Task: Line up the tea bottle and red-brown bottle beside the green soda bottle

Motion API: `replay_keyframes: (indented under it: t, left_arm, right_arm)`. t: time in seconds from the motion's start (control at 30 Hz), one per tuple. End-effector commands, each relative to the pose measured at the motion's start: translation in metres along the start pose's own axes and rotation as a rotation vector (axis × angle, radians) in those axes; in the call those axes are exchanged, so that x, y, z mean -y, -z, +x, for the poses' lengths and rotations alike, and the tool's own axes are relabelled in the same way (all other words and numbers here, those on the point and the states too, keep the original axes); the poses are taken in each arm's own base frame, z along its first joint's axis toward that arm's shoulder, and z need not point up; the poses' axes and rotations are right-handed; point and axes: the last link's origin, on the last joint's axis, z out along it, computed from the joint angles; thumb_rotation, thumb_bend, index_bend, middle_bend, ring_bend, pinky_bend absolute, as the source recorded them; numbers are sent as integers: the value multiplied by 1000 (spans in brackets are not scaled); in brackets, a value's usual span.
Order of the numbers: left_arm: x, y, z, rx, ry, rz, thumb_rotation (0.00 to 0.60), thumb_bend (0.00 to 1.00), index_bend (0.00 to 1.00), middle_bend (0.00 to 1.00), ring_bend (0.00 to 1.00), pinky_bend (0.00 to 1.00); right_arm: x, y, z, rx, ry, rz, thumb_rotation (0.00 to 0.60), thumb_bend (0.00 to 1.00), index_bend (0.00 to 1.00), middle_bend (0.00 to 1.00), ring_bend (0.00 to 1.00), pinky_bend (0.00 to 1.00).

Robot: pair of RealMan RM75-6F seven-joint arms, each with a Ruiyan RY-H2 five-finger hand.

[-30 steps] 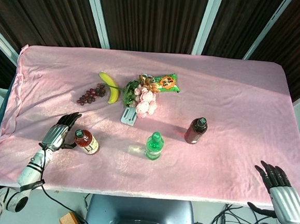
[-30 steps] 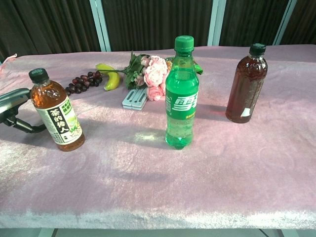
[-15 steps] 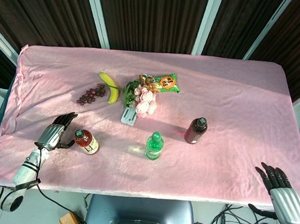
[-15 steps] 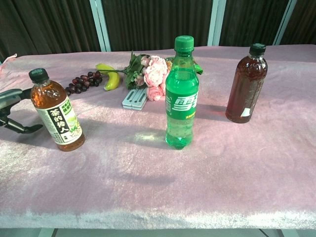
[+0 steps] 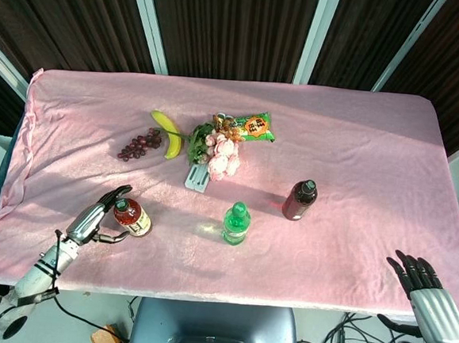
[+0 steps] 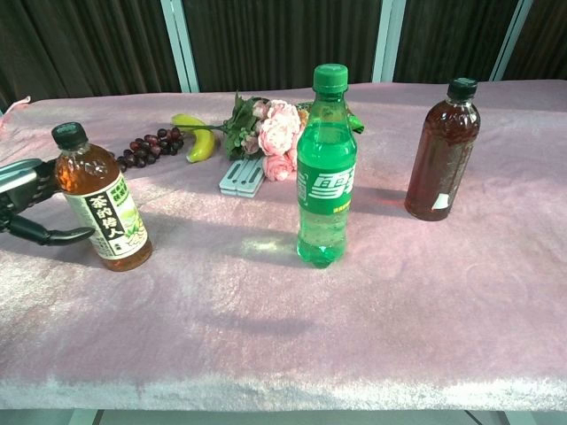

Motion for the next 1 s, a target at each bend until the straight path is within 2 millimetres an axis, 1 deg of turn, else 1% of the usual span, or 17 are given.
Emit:
replay_keyframes:
  t: [0.03, 0.2, 0.37, 0.47, 0.53, 0.57, 0.6, 0.63, 0.67, 0.77, 0.87, 0.93, 1.0]
  left_arm:
    - [-10, -15, -13, -46, 128, -58, 600, 279, 0, 0, 0, 0]
    - [-14, -23, -26, -14, 213, -70, 600, 276, 0, 0, 0, 0]
    - [-18, -29, -29, -18, 244, -83, 600, 275, 0, 0, 0, 1]
    - [-17, -30, -30, -18, 249, -74, 600, 275, 0, 1, 0, 44]
    - [-15, -29, -30, -5, 242, -61, 600, 275, 10, 71, 35, 91]
    - [-14, -29, -29, 1, 241, -51, 600, 274, 59, 154, 83, 123]
    - [-12, -30, -28, 0, 235, -44, 600, 274, 143, 254, 150, 157]
    - [-11, -30, -28, -2, 226, -39, 600, 274, 214, 316, 194, 180]
    - [-10, -30, -27, -6, 223, -35, 600, 275, 331, 413, 267, 222]
    - [-7, -30, -27, -15, 221, -22, 600, 282, 488, 587, 391, 301]
    - [-8, -29, -25, -39, 238, -28, 600, 302, 602, 707, 475, 375]
    - [-9, -28, -24, -58, 256, -36, 600, 321, 651, 754, 505, 405]
    - [-10, -28, -23, -87, 280, -44, 600, 364, 700, 799, 544, 443]
  right_arm:
    - [-1, 1, 1, -1, -3, 1, 600, 252, 0, 0, 0, 82]
    - [-3, 2, 2, -4, -8, -2, 600, 252, 0, 0, 0, 82]
    - [-4, 4, 2, -3, -11, 1, 600, 252, 0, 0, 0, 82]
    - [-4, 5, 2, 0, -13, 5, 600, 252, 0, 0, 0, 83]
    - [-4, 5, 3, 1, -13, 5, 600, 252, 0, 0, 0, 83]
    - [-4, 5, 3, 2, -14, 5, 600, 252, 0, 0, 0, 82]
    - [-5, 4, 3, 2, -14, 5, 600, 252, 0, 0, 0, 82]
    - [-4, 4, 3, 4, -14, 7, 600, 252, 0, 0, 0, 82]
    - [-4, 4, 3, 5, -14, 9, 600, 252, 0, 0, 0, 82]
    - [-3, 4, 2, 16, -14, 19, 600, 252, 0, 0, 0, 82]
    - [-2, 3, 0, 25, -9, 23, 600, 252, 0, 0, 0, 82]
    - [-2, 3, 0, 28, -9, 26, 600, 252, 0, 0, 0, 82]
    - [-1, 2, 0, 32, -8, 29, 600, 252, 0, 0, 0, 83]
